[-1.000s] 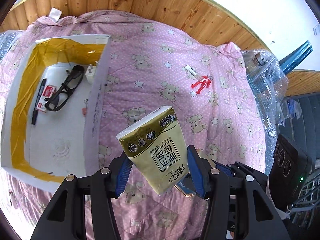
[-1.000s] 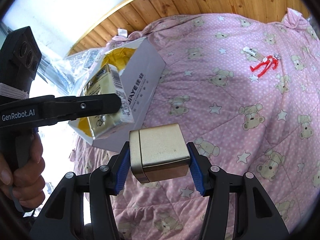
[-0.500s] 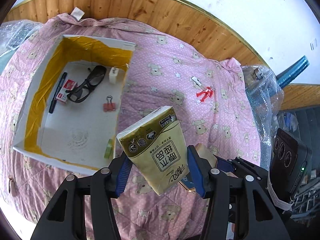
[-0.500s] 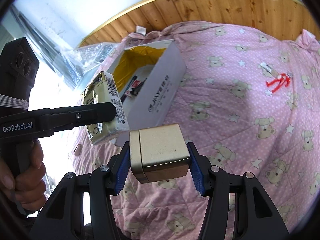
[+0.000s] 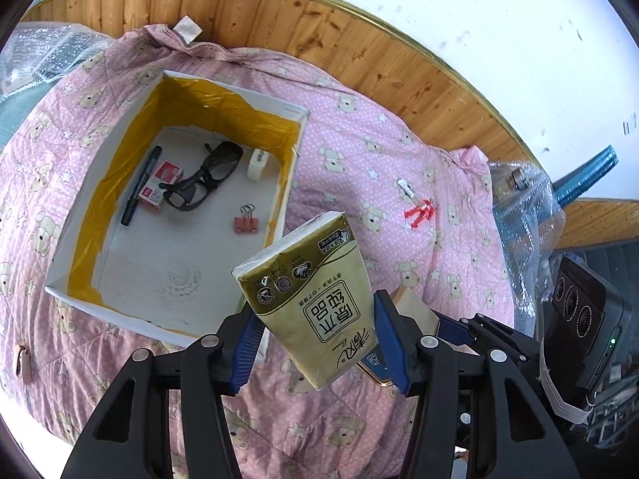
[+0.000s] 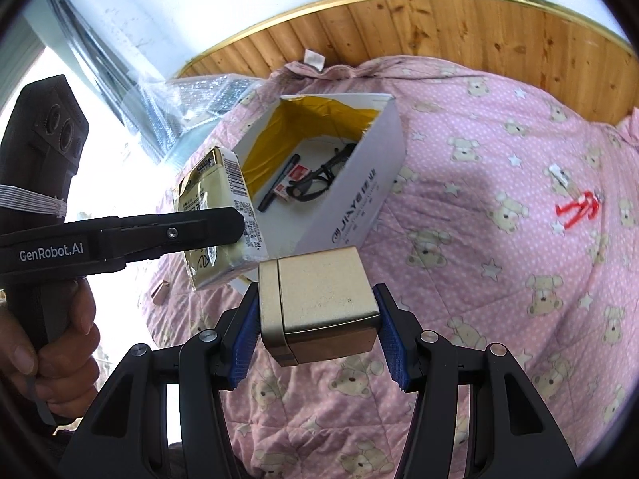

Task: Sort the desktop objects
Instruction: 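Carry the tissue pack in left gripper and gold box in right gripper over the white box, then open both grippers dropping the tissue pack and gold box into the white box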

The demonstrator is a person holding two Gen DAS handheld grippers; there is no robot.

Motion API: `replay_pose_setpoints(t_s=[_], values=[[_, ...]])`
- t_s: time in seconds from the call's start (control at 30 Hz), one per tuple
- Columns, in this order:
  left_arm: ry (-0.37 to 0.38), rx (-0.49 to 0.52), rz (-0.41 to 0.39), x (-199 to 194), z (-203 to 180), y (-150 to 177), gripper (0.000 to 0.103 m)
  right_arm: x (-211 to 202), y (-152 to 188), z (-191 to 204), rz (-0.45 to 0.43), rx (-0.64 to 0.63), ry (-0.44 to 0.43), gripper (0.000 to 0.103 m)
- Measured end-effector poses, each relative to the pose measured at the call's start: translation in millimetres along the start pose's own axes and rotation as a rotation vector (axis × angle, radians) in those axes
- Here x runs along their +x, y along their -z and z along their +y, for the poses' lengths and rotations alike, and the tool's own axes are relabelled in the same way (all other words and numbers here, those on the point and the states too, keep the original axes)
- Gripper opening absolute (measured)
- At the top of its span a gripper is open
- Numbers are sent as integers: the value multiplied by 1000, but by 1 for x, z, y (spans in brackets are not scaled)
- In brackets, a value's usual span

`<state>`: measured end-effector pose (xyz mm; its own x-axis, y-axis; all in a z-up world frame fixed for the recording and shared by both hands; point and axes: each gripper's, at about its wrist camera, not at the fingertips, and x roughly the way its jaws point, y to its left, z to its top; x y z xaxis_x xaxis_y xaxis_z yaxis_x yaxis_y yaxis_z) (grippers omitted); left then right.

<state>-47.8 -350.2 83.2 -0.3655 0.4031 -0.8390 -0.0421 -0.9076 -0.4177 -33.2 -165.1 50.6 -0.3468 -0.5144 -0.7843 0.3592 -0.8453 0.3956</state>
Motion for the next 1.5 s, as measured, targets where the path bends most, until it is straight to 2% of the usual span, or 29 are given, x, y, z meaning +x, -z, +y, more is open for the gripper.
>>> replay_pose_setpoints(t_s=[0.33, 0.77, 1.13, 1.5], values=[[-29, -91, -40, -12, 41, -14, 55, 15, -33, 25, 6, -76, -28, 57], [-77, -153, -40, -8, 77, -23, 55, 42, -62, 46, 32, -133, -68, 57], [-161, -145, -41, -7, 100, -30, 55, 73, -91, 66, 58, -189, -79, 57], [-192, -150, -19, 5, 117, -43, 55, 99, -108, 73, 87, -222, -72, 57]])
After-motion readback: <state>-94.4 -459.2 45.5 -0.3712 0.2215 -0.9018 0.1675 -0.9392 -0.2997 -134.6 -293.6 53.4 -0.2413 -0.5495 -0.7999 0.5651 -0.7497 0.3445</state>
